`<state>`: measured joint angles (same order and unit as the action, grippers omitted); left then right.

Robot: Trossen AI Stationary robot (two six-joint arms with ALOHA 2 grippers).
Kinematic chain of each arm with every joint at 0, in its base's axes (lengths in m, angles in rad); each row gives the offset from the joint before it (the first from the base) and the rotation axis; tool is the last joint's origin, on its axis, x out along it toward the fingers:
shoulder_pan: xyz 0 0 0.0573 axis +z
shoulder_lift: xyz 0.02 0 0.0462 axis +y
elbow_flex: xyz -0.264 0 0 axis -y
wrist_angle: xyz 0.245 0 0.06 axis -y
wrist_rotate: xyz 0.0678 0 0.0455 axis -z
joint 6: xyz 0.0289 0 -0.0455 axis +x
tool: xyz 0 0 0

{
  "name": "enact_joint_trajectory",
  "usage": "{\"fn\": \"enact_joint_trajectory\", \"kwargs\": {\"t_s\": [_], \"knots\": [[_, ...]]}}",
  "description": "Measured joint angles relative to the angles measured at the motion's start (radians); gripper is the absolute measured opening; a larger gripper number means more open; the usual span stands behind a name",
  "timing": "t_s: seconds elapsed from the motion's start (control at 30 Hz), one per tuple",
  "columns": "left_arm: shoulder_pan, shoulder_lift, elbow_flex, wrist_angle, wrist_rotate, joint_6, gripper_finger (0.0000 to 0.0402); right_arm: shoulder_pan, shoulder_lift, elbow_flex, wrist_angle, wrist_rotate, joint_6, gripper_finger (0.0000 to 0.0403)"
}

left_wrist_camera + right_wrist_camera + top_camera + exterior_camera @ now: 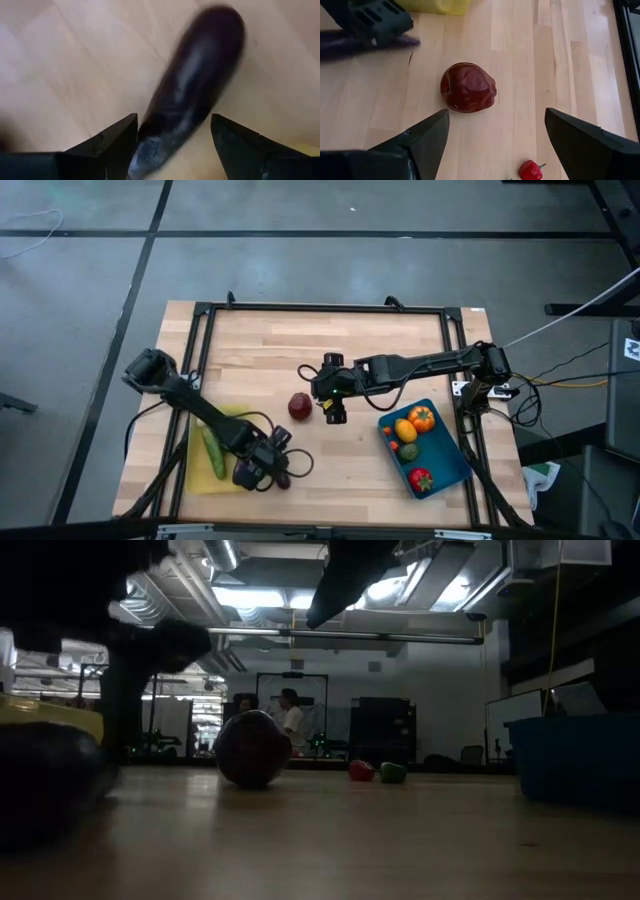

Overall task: Sort produce into baskets
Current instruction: Put the eggplant into the yellow bin

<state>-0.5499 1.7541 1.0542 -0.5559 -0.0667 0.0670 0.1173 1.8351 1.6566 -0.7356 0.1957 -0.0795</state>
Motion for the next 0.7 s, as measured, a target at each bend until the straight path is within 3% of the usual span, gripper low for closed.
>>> {"fn": "enact_joint_trajectory", "kwargs": {"t_s": [0.23,0.5,0.7], "knots": [[0.000,0.052,0.006,0.012,0.010,0.018,0.0243,0.000,0.000,0.000,0.000,0.000,0.000,0.0324],[0.001,0.037,0.000,0.020,-0.006,-0.007,0.0145,0.000,0.000,0.000,0.000,0.001,0.000,0.0324],[0.002,0.039,0.009,0.015,-0.005,-0.039,0.0143,0.000,-0.001,0.000,0.000,0.003,0.000,0.0324]]}}
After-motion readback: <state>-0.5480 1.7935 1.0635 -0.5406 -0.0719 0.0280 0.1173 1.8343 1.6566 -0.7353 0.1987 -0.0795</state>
